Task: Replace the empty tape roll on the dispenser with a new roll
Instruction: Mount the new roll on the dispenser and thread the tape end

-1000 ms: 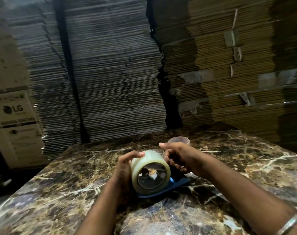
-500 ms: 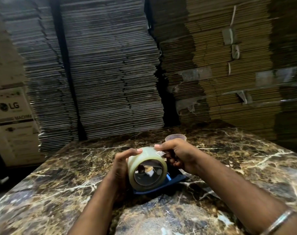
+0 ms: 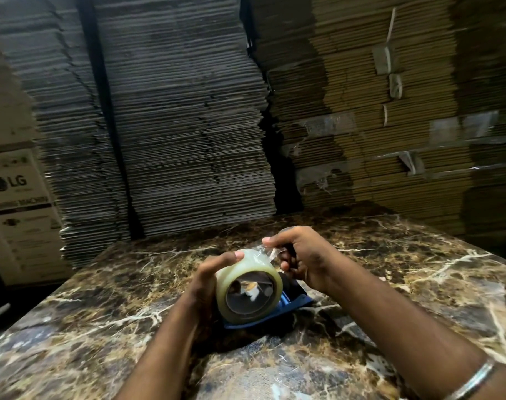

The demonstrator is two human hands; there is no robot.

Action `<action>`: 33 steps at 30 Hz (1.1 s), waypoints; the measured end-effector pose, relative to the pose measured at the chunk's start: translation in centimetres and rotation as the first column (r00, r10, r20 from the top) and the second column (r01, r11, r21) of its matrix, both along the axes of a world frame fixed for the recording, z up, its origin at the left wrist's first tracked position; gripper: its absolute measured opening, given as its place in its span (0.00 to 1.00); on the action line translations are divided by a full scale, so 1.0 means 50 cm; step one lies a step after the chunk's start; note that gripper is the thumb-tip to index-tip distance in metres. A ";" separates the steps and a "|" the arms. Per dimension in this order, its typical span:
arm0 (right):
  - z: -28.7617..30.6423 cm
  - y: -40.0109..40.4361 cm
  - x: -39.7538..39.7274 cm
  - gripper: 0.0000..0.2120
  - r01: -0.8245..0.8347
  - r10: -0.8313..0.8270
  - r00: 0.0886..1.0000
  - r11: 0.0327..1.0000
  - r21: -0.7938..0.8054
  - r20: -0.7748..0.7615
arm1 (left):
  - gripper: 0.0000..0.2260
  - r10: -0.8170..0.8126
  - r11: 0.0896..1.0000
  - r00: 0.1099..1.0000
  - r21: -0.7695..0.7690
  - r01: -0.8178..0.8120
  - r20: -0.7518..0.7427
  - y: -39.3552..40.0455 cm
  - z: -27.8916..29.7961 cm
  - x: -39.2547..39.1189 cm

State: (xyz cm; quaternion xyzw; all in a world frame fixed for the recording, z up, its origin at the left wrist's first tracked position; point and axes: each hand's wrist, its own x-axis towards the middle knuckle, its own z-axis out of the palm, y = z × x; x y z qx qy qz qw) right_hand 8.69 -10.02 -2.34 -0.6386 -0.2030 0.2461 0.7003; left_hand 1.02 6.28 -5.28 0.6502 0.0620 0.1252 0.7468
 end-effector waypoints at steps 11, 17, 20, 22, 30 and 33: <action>-0.007 -0.013 0.008 0.10 0.005 -0.004 0.987 1.000 -0.010 0.163 | 0.21 -0.077 0.979 0.997 -0.192 0.073 -0.018 0.005 0.000 -0.015; -0.011 -0.016 0.017 0.05 0.077 -0.075 0.996 0.996 0.037 -0.046 | 0.15 0.006 0.985 0.999 -0.173 -0.012 -0.038 -0.012 -0.001 -0.021; -0.015 -0.018 0.022 0.06 0.082 -0.077 0.981 0.996 0.020 -0.180 | 0.15 0.005 0.984 1.000 -0.179 -0.008 -0.019 -0.024 0.009 -0.023; -0.019 -0.017 0.025 0.04 0.070 -0.064 0.969 0.997 0.020 -0.238 | 0.16 0.007 0.978 1.000 -0.208 -0.010 -0.012 -0.025 0.010 -0.024; -0.031 -0.023 0.033 0.07 0.041 -0.044 0.961 0.999 -0.018 -0.273 | 0.13 0.065 0.975 0.995 -0.208 -0.078 -0.069 -0.023 0.012 -0.027; -0.035 -0.026 0.037 0.05 0.016 -0.029 0.953 0.999 -0.045 -0.302 | 0.18 0.065 0.984 0.995 -0.160 -0.077 -0.076 -0.022 0.011 -0.025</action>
